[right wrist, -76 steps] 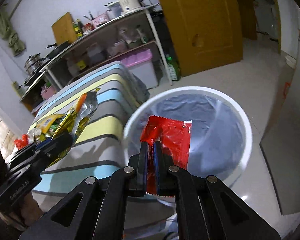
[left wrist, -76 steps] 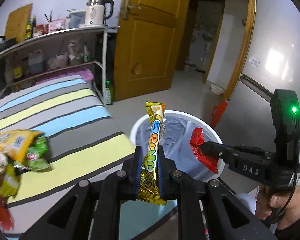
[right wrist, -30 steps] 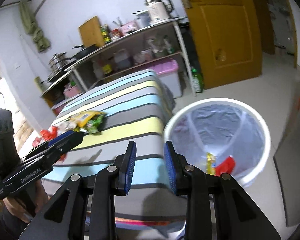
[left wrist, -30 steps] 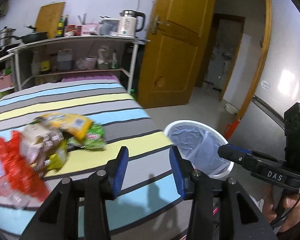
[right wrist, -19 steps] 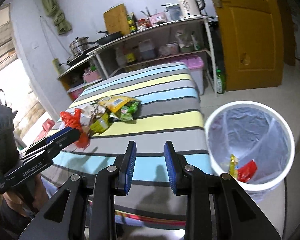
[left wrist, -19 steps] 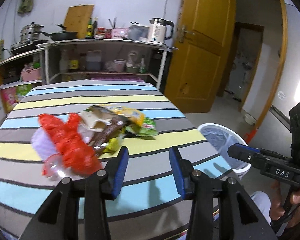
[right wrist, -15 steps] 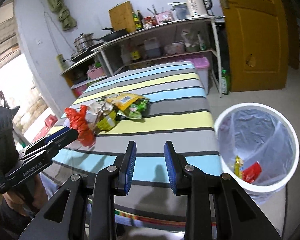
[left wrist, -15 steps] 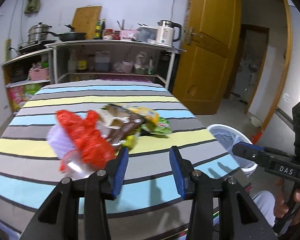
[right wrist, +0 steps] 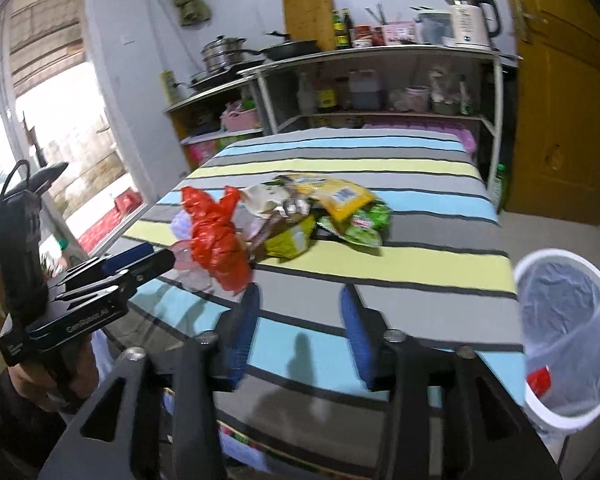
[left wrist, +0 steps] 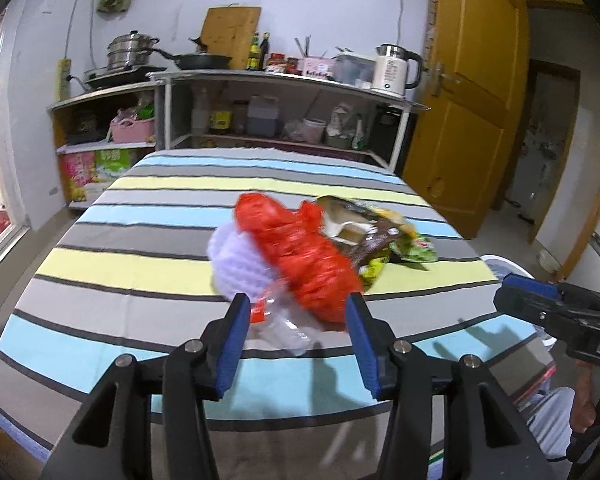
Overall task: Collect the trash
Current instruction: 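Move both open tools back toward the trash pile on the table, then grasp the clear plastic cup with the left tool while the right tool grasps the red bag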
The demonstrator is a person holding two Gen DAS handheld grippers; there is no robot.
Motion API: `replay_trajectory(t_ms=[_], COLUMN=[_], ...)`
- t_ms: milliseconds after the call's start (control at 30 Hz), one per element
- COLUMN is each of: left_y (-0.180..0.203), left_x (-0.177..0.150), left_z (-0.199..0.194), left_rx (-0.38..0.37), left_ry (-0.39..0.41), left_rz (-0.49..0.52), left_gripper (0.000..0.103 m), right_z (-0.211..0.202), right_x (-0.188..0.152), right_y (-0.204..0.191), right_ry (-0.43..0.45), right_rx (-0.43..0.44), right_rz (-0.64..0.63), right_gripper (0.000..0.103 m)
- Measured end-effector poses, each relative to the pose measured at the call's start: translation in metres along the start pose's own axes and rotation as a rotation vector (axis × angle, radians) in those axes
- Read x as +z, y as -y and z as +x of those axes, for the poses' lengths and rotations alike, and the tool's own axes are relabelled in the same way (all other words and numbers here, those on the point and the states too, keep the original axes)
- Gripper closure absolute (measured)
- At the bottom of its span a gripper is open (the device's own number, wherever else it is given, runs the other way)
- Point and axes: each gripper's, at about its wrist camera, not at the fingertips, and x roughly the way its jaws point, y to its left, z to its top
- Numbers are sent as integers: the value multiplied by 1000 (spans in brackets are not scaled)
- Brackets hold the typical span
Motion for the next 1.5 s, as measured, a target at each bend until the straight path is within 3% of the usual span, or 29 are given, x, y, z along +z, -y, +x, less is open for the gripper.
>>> replay_trajectory(t_ms=[333, 700, 800, 967, 1000, 1033, 1500], left_y=[-15, -19, -20, -22, -23, -23, -40], left_x=[-5, -3, 0, 2, 3, 3, 8], left_z=[35, 38, 36, 29, 28, 25, 2], left_rx=[-7, -34, -38, -53, -55, -54, -49], left_ry=[-96, -100, -87, -67, -62, -52, -1], left_rz=[-50, -80, -74, -60, -59, -54, -52], left_gripper=[51, 56, 65, 73, 90, 95, 98], right_z=[29, 41, 45, 50, 51, 53, 87], right_x=[8, 13, 14, 15, 15, 15, 24], right_y=[-16, -23, -27, -33, -34, -34, -54], right_ry=[-46, -59, -63, -70, -72, -75, -120], right_rx=[27, 52, 61, 69, 71, 73, 87], right_rz=[-36, -60, -65, -82, -83, -83, -166], right_gripper=[55, 55, 55, 55, 55, 55, 55])
